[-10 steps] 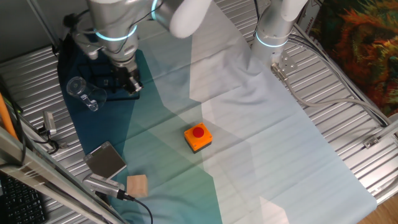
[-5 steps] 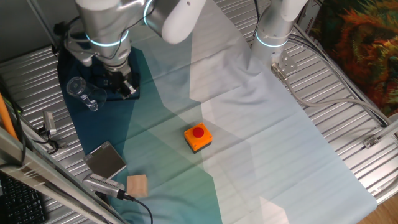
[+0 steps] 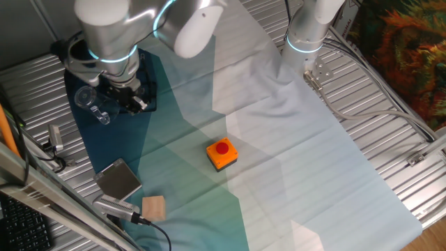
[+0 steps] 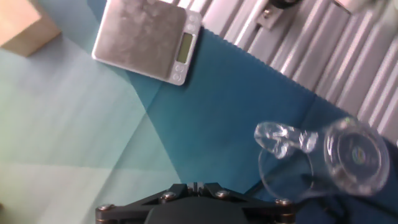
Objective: Take the cup off the cup rack
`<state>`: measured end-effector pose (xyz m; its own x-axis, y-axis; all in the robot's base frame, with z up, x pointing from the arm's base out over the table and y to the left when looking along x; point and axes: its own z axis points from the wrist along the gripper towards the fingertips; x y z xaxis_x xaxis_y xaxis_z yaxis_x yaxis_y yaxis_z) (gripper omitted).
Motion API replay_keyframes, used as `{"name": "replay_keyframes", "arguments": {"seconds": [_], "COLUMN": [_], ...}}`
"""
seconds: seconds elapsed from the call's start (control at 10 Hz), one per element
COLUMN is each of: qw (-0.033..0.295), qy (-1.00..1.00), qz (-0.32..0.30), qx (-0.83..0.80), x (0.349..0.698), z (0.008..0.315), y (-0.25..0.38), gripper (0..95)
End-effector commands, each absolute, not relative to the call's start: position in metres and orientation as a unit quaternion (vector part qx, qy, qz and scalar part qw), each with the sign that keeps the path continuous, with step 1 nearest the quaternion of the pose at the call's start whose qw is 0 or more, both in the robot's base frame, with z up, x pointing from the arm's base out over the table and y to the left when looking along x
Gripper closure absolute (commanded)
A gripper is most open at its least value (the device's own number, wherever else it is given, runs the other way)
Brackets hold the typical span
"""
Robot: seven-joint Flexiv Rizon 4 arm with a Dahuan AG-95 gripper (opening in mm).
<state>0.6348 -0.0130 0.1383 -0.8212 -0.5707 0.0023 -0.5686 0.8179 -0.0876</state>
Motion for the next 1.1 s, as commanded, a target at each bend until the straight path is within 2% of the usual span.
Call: {"name": "replay_keyframes", "arguments": {"seconds": [0.1, 0.3, 1.1], "qw": [0.004, -0.002, 0.002], "qy": [0.936, 0.918, 0.916], "qz": [-0.036, -0.037, -0.035], "qx": [-0.351, -0.395, -0.399], "x": [0.636, 0.6361, 0.6361], "z": [0.1299, 0.1255, 0.1258], "y": [-0.0181, -0.0194, -0.0194], "gripper": [95.0, 95.0, 95.0]}}
